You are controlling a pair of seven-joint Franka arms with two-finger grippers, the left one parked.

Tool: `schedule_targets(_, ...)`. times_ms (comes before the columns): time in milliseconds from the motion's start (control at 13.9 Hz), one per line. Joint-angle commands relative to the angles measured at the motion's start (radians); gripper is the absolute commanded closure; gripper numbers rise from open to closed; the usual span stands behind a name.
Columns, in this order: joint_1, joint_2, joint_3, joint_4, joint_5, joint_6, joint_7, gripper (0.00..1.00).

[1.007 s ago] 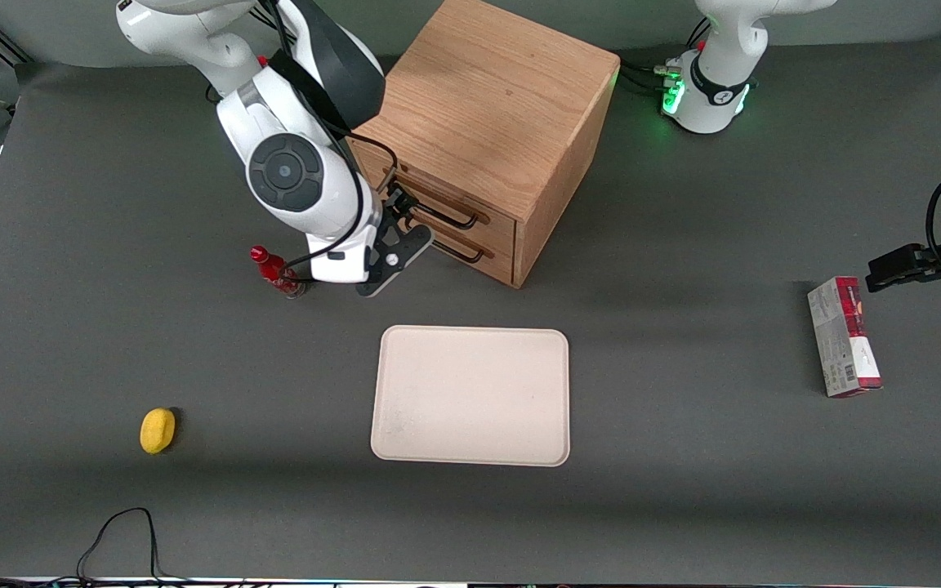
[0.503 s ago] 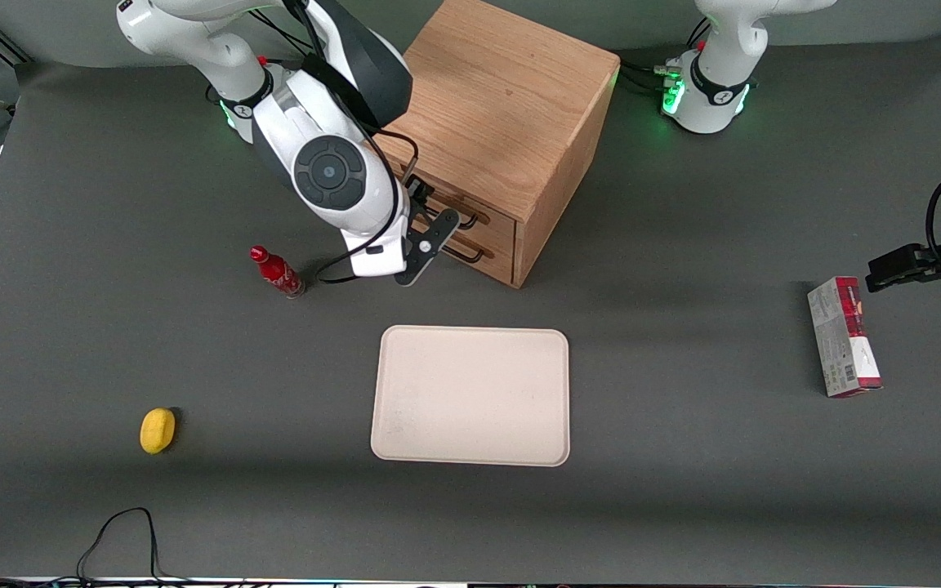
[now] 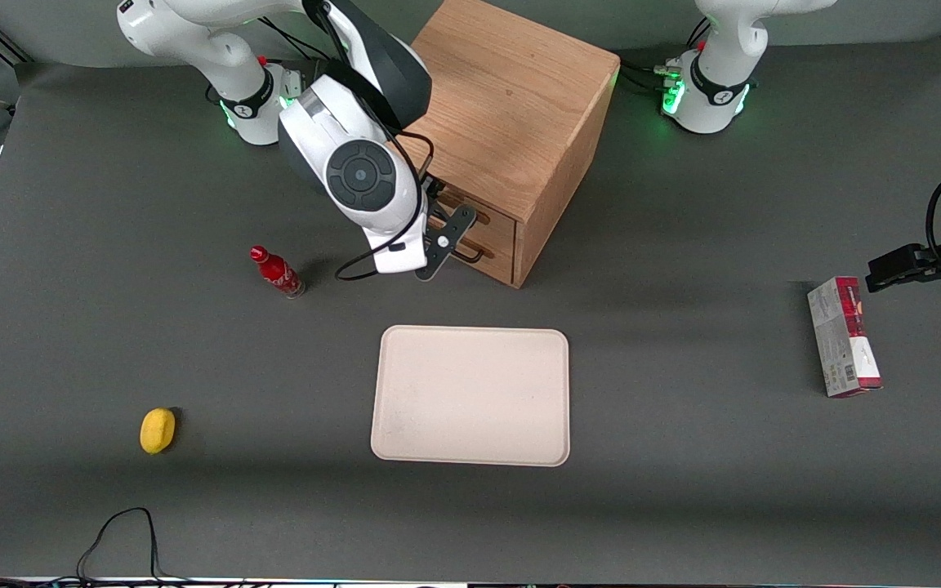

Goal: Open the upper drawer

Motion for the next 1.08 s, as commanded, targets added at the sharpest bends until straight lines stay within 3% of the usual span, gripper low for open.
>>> schedule_targets(0,0.015,0.026,-0.007,0.02,0.009,0.002,-0.037,0.0)
schedule_targets(1007,-0.029,0.063,-0.019,0.021,0.011,0.034,-0.161,0.0)
